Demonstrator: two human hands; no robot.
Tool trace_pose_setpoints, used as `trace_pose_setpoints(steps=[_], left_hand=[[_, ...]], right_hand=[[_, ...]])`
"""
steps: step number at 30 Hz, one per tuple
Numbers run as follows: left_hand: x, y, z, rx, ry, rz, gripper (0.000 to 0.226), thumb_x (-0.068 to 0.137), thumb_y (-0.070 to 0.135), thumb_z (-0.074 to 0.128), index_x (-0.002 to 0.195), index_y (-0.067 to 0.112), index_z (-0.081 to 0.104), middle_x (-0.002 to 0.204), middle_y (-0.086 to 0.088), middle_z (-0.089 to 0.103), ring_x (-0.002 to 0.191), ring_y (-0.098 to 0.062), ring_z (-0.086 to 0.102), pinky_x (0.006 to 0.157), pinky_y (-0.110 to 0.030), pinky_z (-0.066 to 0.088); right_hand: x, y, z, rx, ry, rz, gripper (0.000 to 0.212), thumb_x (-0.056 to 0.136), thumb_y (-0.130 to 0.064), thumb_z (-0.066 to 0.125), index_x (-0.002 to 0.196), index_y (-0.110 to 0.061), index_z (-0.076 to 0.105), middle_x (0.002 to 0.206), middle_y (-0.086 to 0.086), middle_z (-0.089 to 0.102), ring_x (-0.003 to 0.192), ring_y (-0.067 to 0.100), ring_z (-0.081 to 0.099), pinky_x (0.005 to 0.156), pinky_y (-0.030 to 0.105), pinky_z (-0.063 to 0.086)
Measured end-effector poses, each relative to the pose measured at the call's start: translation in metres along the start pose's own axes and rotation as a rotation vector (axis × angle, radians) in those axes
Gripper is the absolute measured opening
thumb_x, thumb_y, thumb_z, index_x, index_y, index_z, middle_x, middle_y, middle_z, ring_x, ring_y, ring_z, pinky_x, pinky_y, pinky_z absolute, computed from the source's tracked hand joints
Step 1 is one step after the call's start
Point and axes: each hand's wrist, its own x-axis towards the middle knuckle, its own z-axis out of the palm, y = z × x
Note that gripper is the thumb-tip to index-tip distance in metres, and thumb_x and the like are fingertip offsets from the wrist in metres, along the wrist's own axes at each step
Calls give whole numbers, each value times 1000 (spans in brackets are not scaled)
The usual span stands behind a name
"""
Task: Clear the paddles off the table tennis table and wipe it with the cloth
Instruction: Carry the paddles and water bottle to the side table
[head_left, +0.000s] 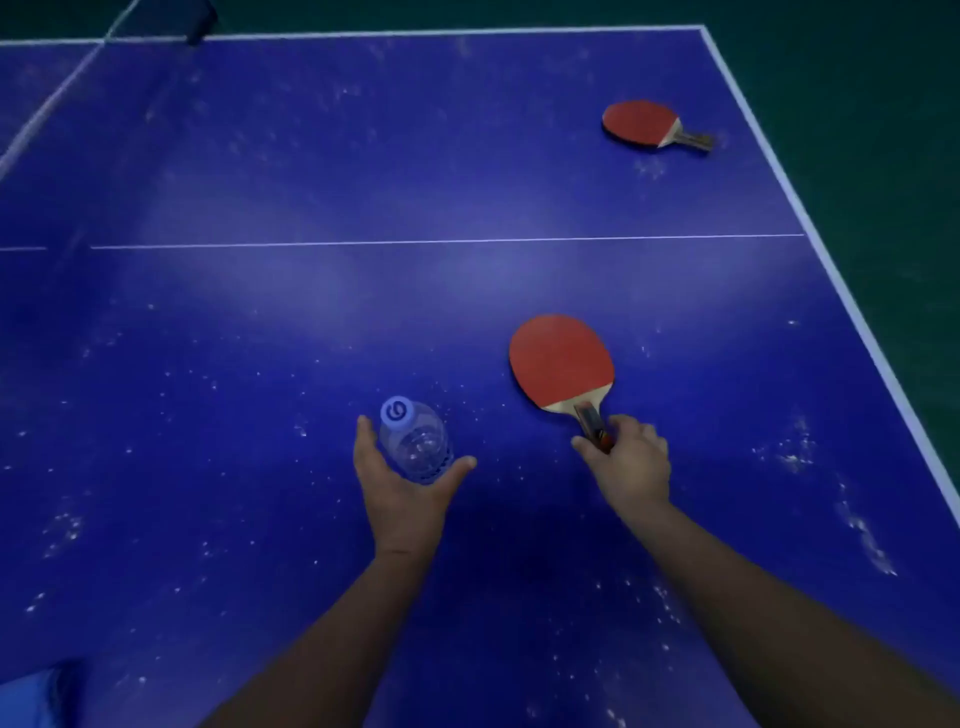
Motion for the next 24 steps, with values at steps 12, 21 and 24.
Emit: trace_pose_setpoints(steps=[12, 21, 24], left_hand=[[9, 5, 12, -29, 84, -46, 74, 63, 32, 94, 124, 34, 53, 119, 14, 64, 103, -2, 65, 89, -37, 59], [-32, 21, 3, -16, 3, 7, 70, 64, 33, 92, 114, 51, 46, 115, 22, 60, 99, 8, 61, 77, -14, 49], [-71, 16, 0, -5, -75, 30, 80, 61, 41, 92, 125, 50, 45, 124, 24, 57, 108, 8, 58, 81, -13, 49]], right_hand=[[39, -18, 8, 73, -59, 39, 40, 89, -38, 73, 105, -6, 57, 105, 12, 57, 103, 34, 55, 81, 44, 49], [14, 11, -18, 104, -261, 104, 19, 85, -22, 58, 73, -12, 47, 67, 4, 50, 52, 19, 43, 49, 26, 30], [-24, 48, -31, 119, -215, 103, 27, 87, -33, 64, 77, -12, 52, 67, 3, 55, 51, 18, 46, 47, 25, 32]])
